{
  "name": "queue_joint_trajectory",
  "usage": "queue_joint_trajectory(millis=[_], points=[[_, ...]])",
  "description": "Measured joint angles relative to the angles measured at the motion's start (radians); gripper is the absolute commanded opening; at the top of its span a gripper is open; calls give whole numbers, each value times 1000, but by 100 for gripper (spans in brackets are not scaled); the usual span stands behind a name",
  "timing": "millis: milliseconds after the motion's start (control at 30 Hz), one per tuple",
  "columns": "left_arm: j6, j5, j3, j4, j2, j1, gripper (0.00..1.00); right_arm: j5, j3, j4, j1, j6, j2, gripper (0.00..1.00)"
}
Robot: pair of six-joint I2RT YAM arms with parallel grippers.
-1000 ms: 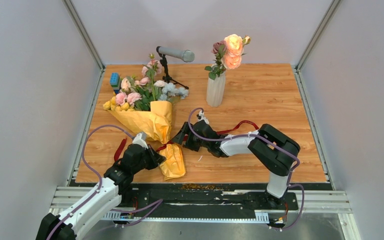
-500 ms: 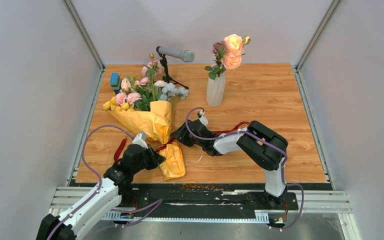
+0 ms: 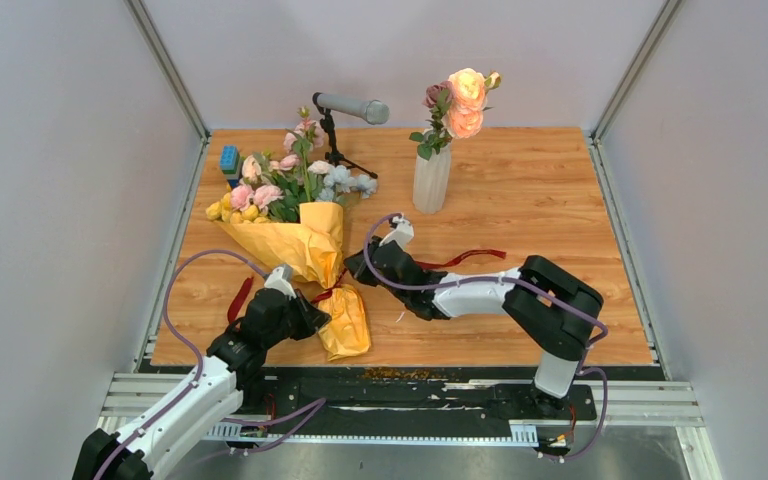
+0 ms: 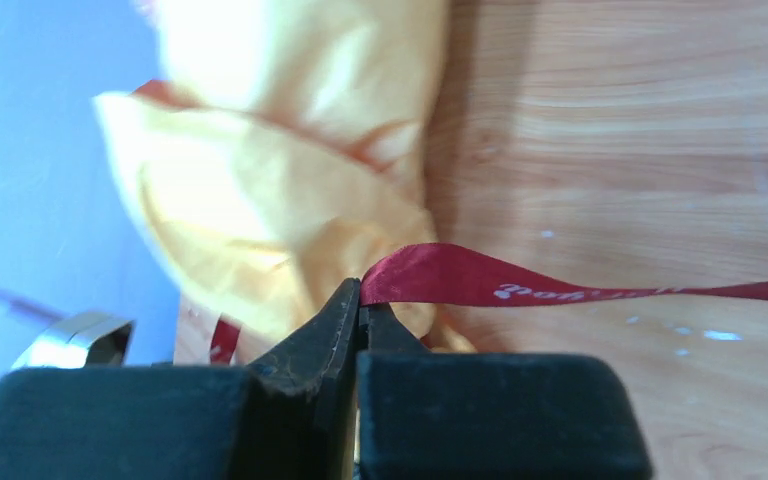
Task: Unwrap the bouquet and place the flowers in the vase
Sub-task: Untie the ribbon from the wrapping paper.
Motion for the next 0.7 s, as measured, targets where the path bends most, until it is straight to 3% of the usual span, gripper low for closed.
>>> queue_joint_trajectory(millis=[500,700], points=[[13,-11,11,-15,7,-4,0,187,81,49,252,-517,-24,0],[20,-11,21,-16,22,-5,0,248,114,50,310,-639,-24,0]])
